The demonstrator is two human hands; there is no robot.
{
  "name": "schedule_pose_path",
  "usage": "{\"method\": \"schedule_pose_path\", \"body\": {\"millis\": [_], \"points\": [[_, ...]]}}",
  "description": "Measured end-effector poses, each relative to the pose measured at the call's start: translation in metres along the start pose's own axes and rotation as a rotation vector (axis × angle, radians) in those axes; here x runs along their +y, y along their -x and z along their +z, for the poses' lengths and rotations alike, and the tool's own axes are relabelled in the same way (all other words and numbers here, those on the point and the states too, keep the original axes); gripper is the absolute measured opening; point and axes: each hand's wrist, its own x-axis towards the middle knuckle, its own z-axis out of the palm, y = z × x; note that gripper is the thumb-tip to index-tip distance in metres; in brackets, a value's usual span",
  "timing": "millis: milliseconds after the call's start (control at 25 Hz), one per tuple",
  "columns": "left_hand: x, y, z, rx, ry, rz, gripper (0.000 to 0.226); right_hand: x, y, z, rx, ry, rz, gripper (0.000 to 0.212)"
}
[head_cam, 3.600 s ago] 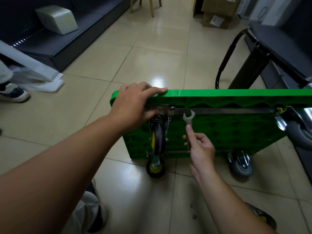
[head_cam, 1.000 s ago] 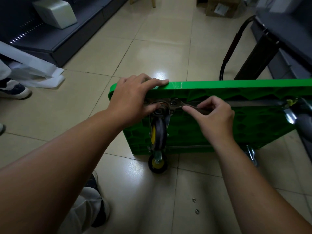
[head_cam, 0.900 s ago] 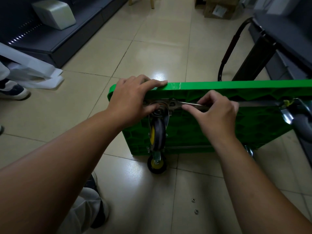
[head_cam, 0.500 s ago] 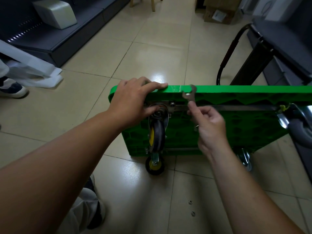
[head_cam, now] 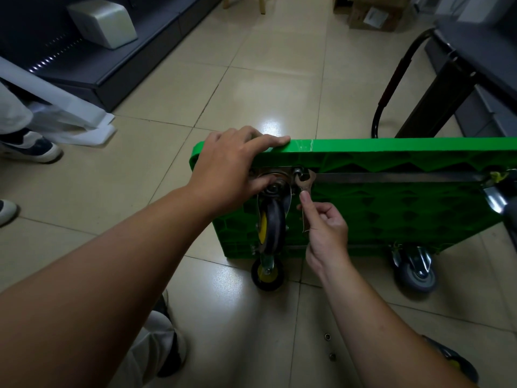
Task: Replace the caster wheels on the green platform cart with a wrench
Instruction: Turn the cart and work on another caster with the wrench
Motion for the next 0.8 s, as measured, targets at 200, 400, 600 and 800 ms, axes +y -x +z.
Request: {"method": "schedule_pose_path", "body": {"millis": [200, 400, 600, 800], "points": [[0.001, 0.000, 0.001, -0.002, -0.007, -0.006, 0.065, 0.004, -0.007, -0.006, -0.056, 0.010, -0.043, 0.030], [0.001, 0.000, 0.000, -0.003, -0.009, -0.003, 0.064, 0.006, -0.012, -0.004, 0.011, 0.107, -0.099, 0.025], [0.002, -0.002, 0.000, -0.005, -0.002, -0.013, 0.065, -0.013, -0.007, -0.003, 0.112, 0.288, -0.299, 0.030], [0.003, 0.000, -0.001, -0.013, 0.002, -0.011, 0.065, -0.057, -0.013, -0.023, 0.100, 0.805, -0.592, 0.037]]}}
